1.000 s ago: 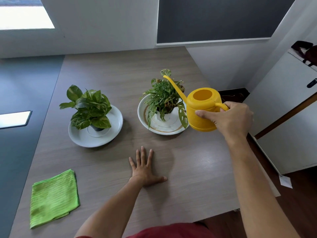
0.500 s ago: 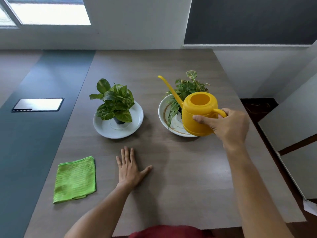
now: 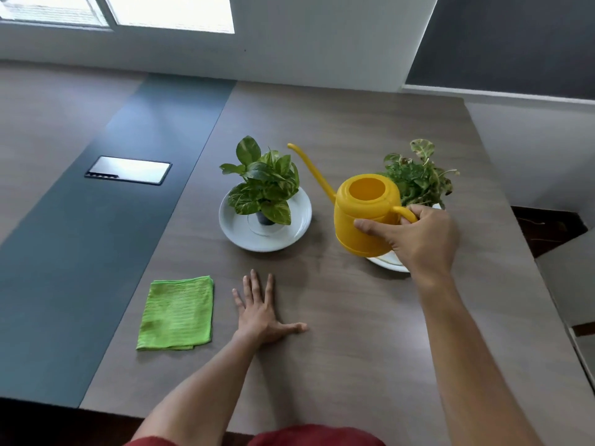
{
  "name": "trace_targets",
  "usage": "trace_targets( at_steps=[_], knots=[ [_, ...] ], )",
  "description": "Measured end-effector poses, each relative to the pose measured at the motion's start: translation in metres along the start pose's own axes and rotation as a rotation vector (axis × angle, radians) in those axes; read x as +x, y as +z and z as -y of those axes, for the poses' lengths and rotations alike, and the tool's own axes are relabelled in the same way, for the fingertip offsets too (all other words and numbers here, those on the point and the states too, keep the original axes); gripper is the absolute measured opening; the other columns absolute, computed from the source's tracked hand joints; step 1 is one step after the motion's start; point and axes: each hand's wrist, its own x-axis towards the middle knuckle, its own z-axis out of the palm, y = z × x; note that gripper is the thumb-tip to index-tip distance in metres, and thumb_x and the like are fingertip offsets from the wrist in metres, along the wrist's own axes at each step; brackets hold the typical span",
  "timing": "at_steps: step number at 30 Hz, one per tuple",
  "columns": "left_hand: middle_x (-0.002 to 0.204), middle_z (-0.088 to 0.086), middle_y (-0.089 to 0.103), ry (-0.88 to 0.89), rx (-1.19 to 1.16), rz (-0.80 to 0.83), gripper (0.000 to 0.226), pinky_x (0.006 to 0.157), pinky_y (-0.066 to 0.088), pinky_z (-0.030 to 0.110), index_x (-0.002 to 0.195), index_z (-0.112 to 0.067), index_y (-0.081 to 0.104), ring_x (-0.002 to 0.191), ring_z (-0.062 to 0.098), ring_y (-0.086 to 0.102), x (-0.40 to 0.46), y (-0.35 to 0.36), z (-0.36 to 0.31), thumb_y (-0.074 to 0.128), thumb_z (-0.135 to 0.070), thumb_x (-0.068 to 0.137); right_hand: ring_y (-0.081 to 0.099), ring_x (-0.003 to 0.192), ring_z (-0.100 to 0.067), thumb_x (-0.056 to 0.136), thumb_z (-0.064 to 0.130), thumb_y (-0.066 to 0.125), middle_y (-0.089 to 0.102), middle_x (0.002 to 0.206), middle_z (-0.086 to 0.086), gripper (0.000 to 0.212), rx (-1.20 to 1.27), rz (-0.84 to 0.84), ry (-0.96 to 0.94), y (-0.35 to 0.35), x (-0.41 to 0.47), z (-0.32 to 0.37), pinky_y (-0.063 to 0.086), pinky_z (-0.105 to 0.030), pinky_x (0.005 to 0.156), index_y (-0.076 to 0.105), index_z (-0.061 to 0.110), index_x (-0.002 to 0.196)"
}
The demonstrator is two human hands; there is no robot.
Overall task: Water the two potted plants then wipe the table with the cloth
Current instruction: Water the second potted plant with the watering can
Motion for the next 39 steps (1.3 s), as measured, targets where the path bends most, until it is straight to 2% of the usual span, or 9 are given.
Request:
trace_targets(
  at_steps=[4, 8, 15, 20, 29, 34, 39],
  knots=[
    [0.150, 0.014, -0.051, 0.005, 0.006, 0.051, 0.161, 0.111, -0.027, 0.063, 0.154, -0.026, -0.029, 0.137, 0.033, -0.050, 0.001, -0.003, 0.002, 0.048, -0.106, 0.039, 0.043, 0.052, -0.016, 0.042, 0.056, 0.092, 0.042, 0.047, 0.001, 0.070, -0.010, 0.025, -0.031, 0.008, 0.001, 0.006, 0.037, -0.034, 0.046, 0.041, 0.009, 0.050],
    [0.151, 0.015, -0.050, -0.007, 0.020, 0.078, 0.161, 0.112, -0.026, 0.064, 0.153, -0.026, -0.030, 0.136, 0.033, -0.050, 0.001, -0.005, 0.002, 0.053, -0.103, 0.039, 0.033, 0.048, -0.015, 0.045, 0.055, 0.092, 0.038, 0.045, 0.004, 0.070, -0.062, 0.026, -0.072, 0.009, 0.000, 0.015, 0.026, -0.028, 0.045, 0.033, 0.017, 0.048],
    [0.152, 0.016, -0.048, -0.014, 0.027, 0.073, 0.160, 0.112, -0.025, 0.064, 0.155, -0.025, -0.027, 0.138, 0.035, -0.047, 0.000, -0.006, 0.001, 0.055, -0.102, 0.041, 0.038, 0.047, -0.016, 0.046, 0.058, 0.090, 0.046, 0.048, 0.000, 0.068, -0.067, 0.050, -0.111, 0.010, 0.003, 0.014, 0.031, -0.028, 0.046, 0.047, 0.006, 0.052],
    [0.153, 0.016, -0.048, -0.012, 0.029, 0.069, 0.159, 0.112, -0.026, 0.064, 0.155, -0.026, -0.027, 0.138, 0.035, -0.047, 0.000, -0.006, 0.001, 0.055, -0.102, 0.042, 0.033, 0.046, -0.015, 0.047, 0.059, 0.089, 0.041, 0.046, 0.003, 0.068, -0.063, 0.067, -0.135, 0.011, 0.004, 0.016, 0.027, -0.027, 0.047, 0.037, 0.016, 0.048],
    [0.152, 0.017, -0.048, -0.024, 0.037, 0.069, 0.160, 0.111, -0.027, 0.064, 0.154, -0.026, -0.028, 0.138, 0.035, -0.048, 0.001, -0.006, 0.000, 0.054, -0.102, 0.040, 0.036, 0.045, -0.011, 0.046, 0.061, 0.088, 0.043, 0.046, 0.007, 0.066, -0.095, 0.080, -0.138, 0.011, 0.003, 0.023, 0.028, -0.025, 0.051, 0.038, 0.019, 0.048],
    [0.153, 0.017, -0.047, -0.026, 0.038, 0.066, 0.160, 0.111, -0.026, 0.064, 0.155, -0.025, -0.027, 0.139, 0.036, -0.046, 0.001, -0.005, 0.000, 0.054, -0.102, 0.040, 0.032, 0.044, -0.008, 0.048, 0.059, 0.089, 0.038, 0.046, 0.009, 0.067, -0.102, 0.080, -0.161, 0.008, 0.001, 0.028, 0.022, -0.024, 0.048, 0.034, 0.021, 0.048],
    [0.153, 0.017, -0.047, -0.020, 0.043, 0.062, 0.160, 0.110, -0.028, 0.063, 0.155, -0.025, -0.028, 0.139, 0.036, -0.046, 0.000, -0.006, 0.000, 0.054, -0.102, 0.041, 0.033, 0.044, -0.010, 0.047, 0.059, 0.089, 0.041, 0.046, 0.007, 0.067, -0.108, 0.084, -0.151, 0.007, 0.001, 0.030, 0.023, -0.025, 0.047, 0.035, 0.019, 0.048]
  ],
)
